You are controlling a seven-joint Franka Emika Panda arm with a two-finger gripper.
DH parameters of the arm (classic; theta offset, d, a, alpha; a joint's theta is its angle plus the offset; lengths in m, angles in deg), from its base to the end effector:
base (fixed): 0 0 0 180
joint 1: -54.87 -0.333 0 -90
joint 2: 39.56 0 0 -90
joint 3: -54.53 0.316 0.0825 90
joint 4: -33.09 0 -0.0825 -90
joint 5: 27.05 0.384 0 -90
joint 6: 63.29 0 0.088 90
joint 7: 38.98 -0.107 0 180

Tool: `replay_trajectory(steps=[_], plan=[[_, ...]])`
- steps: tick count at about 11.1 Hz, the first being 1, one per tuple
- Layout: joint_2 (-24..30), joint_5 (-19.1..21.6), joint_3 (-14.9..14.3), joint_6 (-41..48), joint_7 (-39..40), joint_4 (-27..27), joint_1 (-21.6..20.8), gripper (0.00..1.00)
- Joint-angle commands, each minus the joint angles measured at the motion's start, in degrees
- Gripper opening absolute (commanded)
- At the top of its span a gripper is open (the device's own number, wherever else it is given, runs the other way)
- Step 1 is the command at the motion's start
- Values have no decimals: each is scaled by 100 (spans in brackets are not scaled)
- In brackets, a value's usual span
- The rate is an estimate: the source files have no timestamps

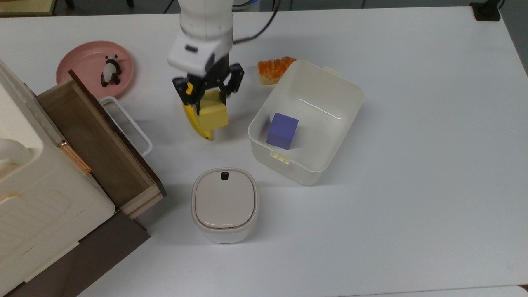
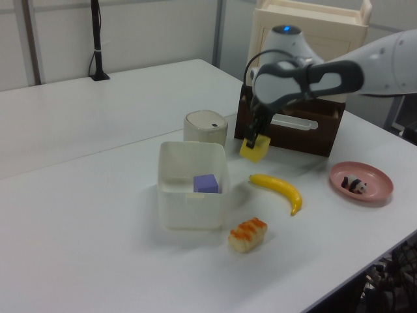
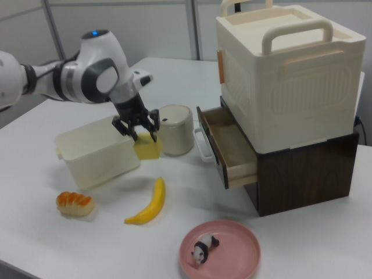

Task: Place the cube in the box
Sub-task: 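Carry the yellow cube over the white bin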

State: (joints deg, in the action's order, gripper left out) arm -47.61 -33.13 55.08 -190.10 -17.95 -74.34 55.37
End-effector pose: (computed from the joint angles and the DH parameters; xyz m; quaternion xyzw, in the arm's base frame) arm 0.6155 -0.0032 0.4562 0.9720 0.2086 0.0888 0.0619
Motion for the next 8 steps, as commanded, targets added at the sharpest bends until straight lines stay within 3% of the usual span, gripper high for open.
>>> replay_trajectory(steps=[1, 4, 8], plan=[[278, -33, -3, -10, -134, -217, -138, 24], [287, 2, 59, -10, -134, -217, -418, 24], [471, 196, 418, 16, -142, -41, -472, 24]])
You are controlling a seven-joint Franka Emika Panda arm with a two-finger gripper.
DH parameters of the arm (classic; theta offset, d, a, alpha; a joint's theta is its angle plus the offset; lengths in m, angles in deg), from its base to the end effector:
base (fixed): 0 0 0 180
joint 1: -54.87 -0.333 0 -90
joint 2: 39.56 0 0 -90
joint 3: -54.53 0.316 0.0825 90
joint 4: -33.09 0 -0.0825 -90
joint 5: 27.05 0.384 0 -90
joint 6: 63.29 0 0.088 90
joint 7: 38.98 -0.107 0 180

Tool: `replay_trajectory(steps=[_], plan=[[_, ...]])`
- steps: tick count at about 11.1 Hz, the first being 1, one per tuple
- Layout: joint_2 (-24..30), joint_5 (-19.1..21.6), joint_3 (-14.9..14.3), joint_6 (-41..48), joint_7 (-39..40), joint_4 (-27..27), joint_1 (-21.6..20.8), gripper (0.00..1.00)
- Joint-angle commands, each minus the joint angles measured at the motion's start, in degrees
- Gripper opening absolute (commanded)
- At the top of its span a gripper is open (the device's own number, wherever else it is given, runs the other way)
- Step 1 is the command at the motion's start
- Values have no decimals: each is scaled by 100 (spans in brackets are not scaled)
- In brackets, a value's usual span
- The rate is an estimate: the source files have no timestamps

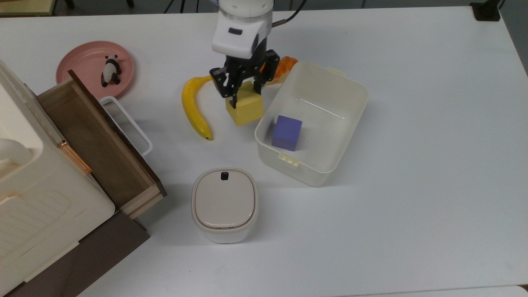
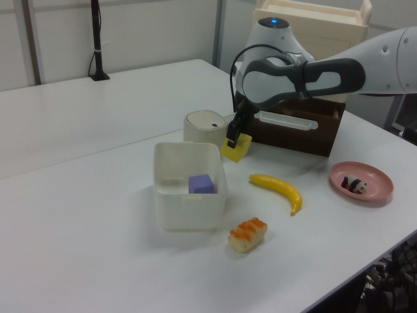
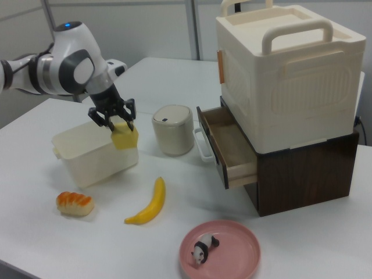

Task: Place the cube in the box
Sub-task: 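Carry the yellow cube over the white bin, then open the gripper to drop the yellow cube beside the purple cube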

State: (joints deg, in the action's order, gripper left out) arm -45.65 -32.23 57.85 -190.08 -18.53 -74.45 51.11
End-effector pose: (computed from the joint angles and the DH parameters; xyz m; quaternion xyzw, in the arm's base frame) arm 0.6064 0.0712 0.4762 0.9587 0.2577 0.1097 0.0491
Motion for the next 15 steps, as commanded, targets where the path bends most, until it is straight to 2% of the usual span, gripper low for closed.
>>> replay_trajectory(steps=[1, 3, 6, 7, 8, 9, 15], plan=[[310, 106, 256, 23, -85, 40, -28, 23], [363, 106, 275, 14, -94, 119, -63, 23], [241, 97, 572, -4, -76, 190, -72, 24], [214, 88, 661, -12, -68, 216, -81, 35], [222, 88, 670, -4, -76, 216, -98, 73], [205, 88, 696, -4, -76, 207, -151, 100], [170, 79, 705, 22, -76, 207, -160, 100]])
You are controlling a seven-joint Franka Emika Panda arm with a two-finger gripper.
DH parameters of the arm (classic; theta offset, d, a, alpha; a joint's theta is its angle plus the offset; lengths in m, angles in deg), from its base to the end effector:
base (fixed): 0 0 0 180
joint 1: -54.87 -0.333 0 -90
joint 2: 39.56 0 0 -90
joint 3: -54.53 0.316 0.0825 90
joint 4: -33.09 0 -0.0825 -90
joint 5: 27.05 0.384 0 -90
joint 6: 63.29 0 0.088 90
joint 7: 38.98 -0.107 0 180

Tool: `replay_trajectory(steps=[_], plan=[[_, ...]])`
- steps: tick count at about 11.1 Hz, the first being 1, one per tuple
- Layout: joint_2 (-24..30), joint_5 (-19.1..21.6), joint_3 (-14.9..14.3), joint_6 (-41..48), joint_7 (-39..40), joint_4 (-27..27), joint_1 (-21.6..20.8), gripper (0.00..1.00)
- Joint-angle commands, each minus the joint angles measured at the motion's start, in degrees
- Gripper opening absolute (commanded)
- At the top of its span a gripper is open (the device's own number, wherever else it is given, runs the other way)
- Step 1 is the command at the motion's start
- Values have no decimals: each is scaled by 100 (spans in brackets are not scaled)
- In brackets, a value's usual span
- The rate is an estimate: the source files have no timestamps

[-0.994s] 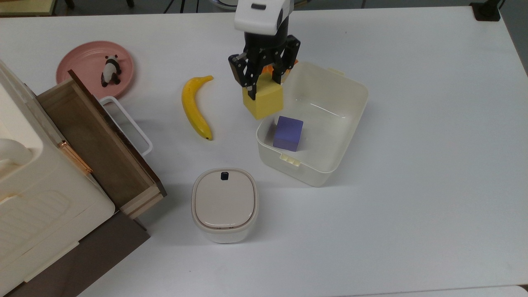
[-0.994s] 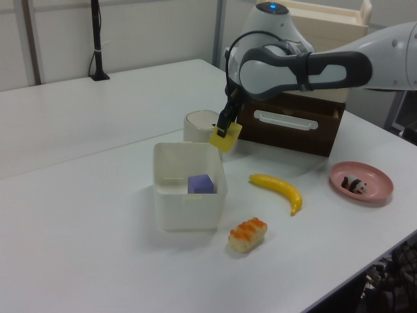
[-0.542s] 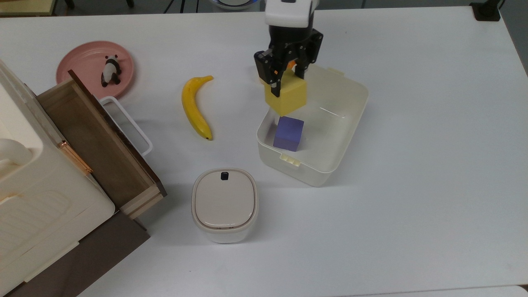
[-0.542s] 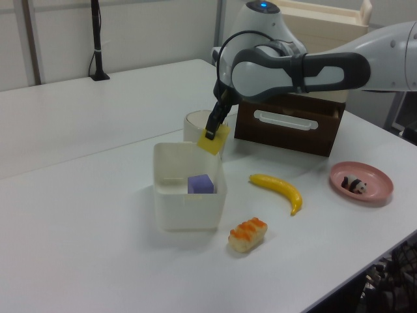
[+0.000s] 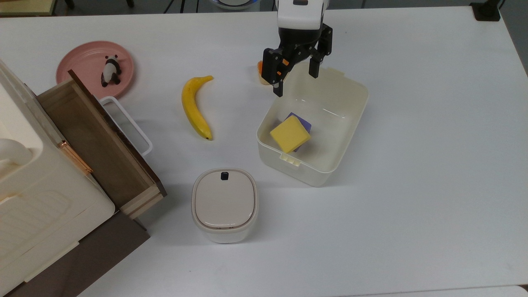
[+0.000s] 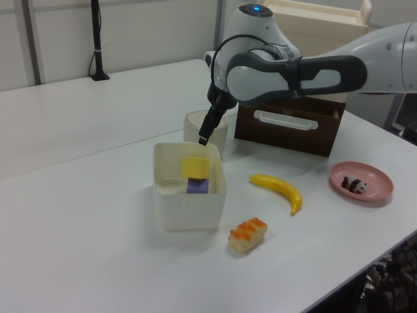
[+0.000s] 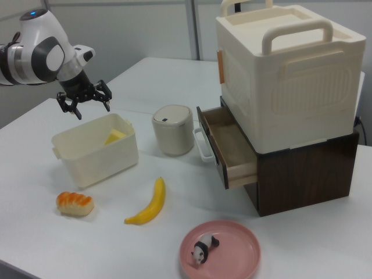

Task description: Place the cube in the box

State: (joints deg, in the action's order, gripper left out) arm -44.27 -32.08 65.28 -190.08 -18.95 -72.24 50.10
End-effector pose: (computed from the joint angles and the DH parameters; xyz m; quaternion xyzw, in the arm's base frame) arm 0.5914 0.1580 0.5109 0.9354 0.3203 0.1450 0.0368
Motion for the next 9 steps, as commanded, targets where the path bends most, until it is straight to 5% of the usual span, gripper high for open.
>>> replay_trajectory(steps=[1, 6, 9], plan=[[84, 64, -38, 162, -112, -5, -33, 100], [277, -15, -55, 2012, -1798, 652, 239, 100], [401, 29, -326, 2738, -2974, 953, 363, 100]])
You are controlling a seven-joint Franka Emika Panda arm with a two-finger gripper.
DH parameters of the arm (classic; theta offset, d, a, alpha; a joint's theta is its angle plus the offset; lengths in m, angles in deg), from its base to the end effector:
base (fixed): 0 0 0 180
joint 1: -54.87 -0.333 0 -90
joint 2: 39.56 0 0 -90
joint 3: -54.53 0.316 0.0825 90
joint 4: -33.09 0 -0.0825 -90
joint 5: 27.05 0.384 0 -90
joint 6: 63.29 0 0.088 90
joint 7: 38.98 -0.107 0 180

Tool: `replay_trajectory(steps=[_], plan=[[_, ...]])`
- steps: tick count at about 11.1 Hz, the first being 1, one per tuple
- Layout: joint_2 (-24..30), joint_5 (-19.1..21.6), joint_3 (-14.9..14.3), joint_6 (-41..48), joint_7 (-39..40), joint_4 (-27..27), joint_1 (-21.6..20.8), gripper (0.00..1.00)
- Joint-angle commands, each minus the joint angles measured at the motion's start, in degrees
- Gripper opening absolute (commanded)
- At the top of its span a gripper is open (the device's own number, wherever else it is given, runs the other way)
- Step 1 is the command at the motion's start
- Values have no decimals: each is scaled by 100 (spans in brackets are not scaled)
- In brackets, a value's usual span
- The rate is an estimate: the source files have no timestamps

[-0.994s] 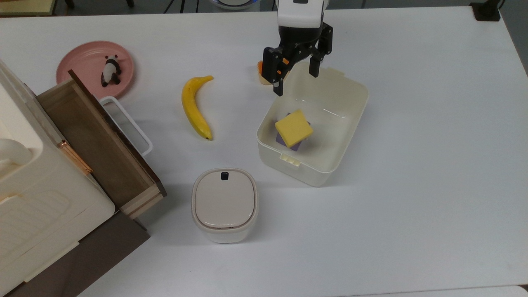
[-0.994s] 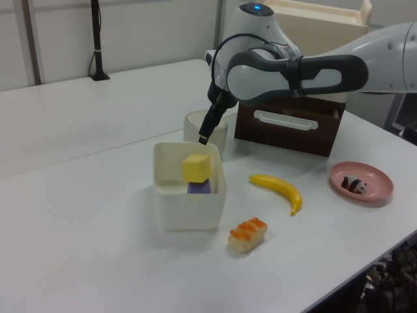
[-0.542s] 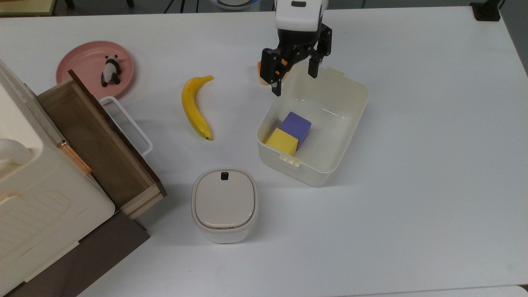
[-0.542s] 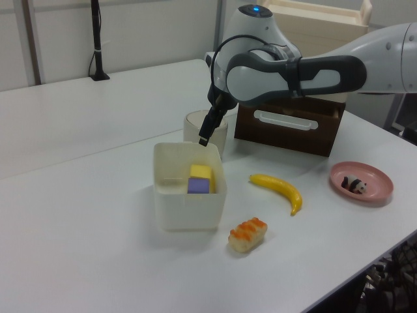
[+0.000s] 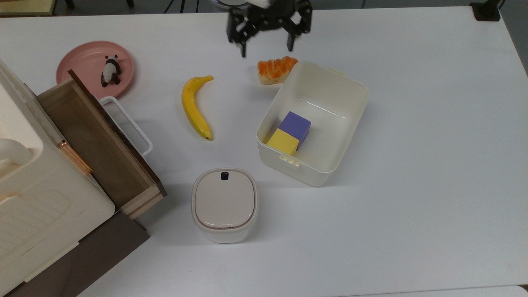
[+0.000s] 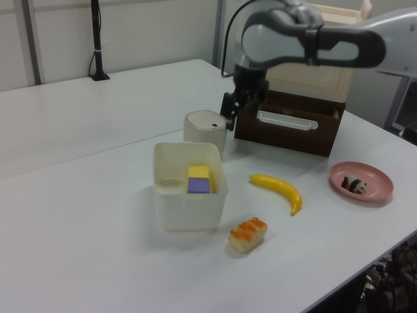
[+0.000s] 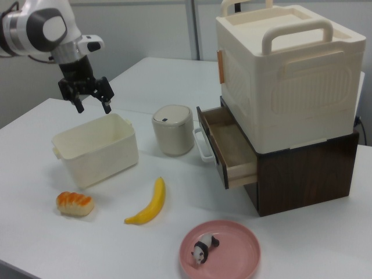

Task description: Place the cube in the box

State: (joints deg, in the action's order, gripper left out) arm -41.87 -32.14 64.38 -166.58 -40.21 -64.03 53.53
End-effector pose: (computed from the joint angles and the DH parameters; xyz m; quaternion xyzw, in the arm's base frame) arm 0.5731 0.1041 0.5637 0.9941 0.0952 0.0381 0.0362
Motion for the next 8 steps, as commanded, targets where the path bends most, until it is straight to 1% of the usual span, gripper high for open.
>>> replay_trajectory(steps=[1, 2, 4, 5, 7, 8], plan=[[222, 69, -491, 397, -878, 123, -41, 100], [249, 96, -684, 397, -861, 114, -68, 100], [319, 96, -818, 458, -844, 114, -51, 100], [372, 96, -923, 519, -678, 114, -68, 100], [372, 131, -950, 529, -248, 114, -59, 100], [390, 253, -976, 529, -246, 114, -59, 100]])
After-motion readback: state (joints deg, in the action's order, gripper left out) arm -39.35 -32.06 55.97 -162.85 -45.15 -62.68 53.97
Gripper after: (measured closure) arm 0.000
